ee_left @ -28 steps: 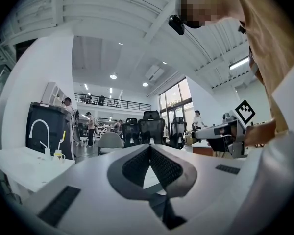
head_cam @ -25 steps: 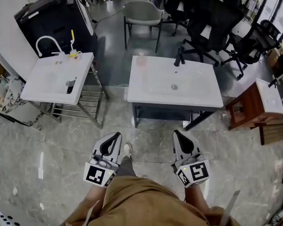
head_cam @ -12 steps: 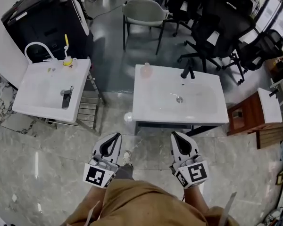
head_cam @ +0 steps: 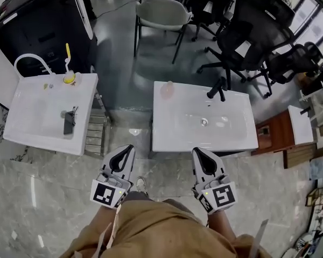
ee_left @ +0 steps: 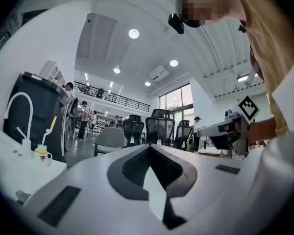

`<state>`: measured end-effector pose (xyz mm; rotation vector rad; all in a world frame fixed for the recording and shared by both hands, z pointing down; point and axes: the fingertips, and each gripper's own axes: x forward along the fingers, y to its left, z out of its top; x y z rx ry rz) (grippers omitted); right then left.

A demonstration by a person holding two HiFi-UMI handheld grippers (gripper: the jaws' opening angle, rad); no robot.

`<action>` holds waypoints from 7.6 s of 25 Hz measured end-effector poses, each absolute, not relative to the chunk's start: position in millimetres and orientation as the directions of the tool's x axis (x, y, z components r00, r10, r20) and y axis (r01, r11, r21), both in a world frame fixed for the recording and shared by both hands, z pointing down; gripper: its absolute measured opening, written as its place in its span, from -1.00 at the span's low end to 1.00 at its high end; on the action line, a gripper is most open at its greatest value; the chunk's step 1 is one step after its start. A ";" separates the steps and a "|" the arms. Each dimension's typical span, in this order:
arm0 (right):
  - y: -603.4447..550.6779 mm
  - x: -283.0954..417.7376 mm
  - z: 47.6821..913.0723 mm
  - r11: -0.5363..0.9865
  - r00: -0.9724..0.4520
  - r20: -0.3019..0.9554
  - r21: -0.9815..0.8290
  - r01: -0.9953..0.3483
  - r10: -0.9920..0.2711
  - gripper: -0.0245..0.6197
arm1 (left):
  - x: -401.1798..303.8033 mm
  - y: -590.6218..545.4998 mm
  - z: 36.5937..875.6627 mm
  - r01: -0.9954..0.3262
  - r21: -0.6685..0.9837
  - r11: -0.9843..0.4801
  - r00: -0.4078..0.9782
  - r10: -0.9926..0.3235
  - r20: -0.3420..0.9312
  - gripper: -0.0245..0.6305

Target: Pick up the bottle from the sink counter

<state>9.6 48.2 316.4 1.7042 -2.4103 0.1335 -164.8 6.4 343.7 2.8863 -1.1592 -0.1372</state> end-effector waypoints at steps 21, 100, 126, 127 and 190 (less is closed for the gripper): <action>-29.7 84.9 314.7 0.345 -0.336 0.175 0.021 -0.939 -0.925 -0.91 | -98.1 -48.1 329.8 -0.704 0.026 -0.709 0.708 -0.705 -0.049 -0.93; -289.8 69.4 527.2 0.516 -0.465 0.357 0.058 -0.855 -0.810 -0.13 | -79.6 -114.5 413.5 -0.826 0.058 -0.561 0.562 -0.811 0.162 -0.93; -336.0 55.2 564.3 0.521 -0.473 0.350 0.052 -0.852 -0.809 -0.10 | -78.0 -112.7 443.2 -0.851 0.089 -0.518 0.523 -0.816 0.249 -0.93; -335.9 55.4 563.6 0.519 -0.470 0.347 0.060 -0.852 -0.812 -0.16 | -78.4 -112.2 444.4 -0.851 0.090 -0.517 0.522 -0.815 0.250 -0.93; -323.2 89.8 507.8 0.413 -0.398 0.255 0.002 -0.911 -0.881 -0.51 | -82.6 -112.4 434.8 -0.848 0.073 -0.526 0.528 -0.823 0.210 -0.93</action>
